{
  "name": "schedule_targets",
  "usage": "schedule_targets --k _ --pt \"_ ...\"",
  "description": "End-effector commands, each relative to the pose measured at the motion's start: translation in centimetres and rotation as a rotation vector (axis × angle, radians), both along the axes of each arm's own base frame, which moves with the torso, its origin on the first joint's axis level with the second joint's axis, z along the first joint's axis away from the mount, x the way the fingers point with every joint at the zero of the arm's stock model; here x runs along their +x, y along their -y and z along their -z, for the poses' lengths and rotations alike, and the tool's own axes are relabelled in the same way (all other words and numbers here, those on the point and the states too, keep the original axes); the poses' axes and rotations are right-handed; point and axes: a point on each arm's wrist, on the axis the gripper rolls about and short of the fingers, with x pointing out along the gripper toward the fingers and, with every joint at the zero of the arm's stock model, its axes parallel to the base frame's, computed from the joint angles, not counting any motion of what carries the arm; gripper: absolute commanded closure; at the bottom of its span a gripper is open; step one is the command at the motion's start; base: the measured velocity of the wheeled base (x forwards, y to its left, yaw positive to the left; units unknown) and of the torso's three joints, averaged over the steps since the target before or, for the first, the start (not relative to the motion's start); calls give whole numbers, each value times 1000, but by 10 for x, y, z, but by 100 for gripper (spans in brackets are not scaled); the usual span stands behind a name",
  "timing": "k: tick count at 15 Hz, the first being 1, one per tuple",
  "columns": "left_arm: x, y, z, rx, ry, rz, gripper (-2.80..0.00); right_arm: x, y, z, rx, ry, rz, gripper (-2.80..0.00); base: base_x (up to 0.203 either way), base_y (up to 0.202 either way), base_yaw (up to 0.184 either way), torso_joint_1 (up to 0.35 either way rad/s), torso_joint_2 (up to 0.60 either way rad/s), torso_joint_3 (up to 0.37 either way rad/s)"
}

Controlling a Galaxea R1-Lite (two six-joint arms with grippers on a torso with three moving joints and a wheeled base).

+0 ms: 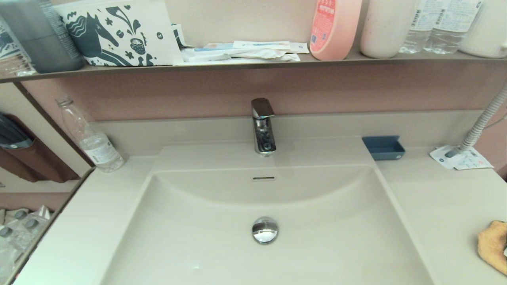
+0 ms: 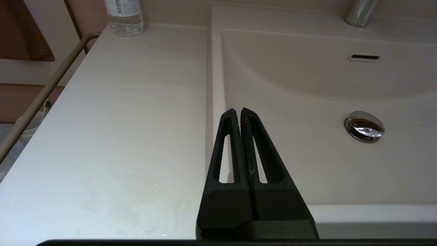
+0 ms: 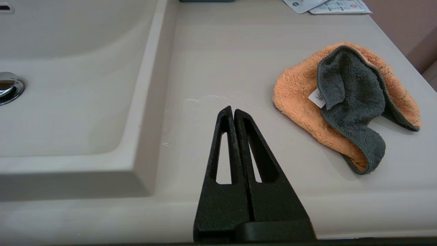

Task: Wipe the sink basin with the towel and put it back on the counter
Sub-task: Turn on the faucet

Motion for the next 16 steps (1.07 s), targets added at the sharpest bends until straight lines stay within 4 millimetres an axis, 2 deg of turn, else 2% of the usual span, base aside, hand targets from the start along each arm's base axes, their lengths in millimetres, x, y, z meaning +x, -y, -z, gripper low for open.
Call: schedule_targets --k 1,16 --pt "0 0 0 -1 1 -1 0 0 0 0 0 1 0 0 0 0 0 0 0 0" --pt "0 0 0 4 1 -1 0 0 0 0 0 1 0 0 0 0 0 0 0 0"
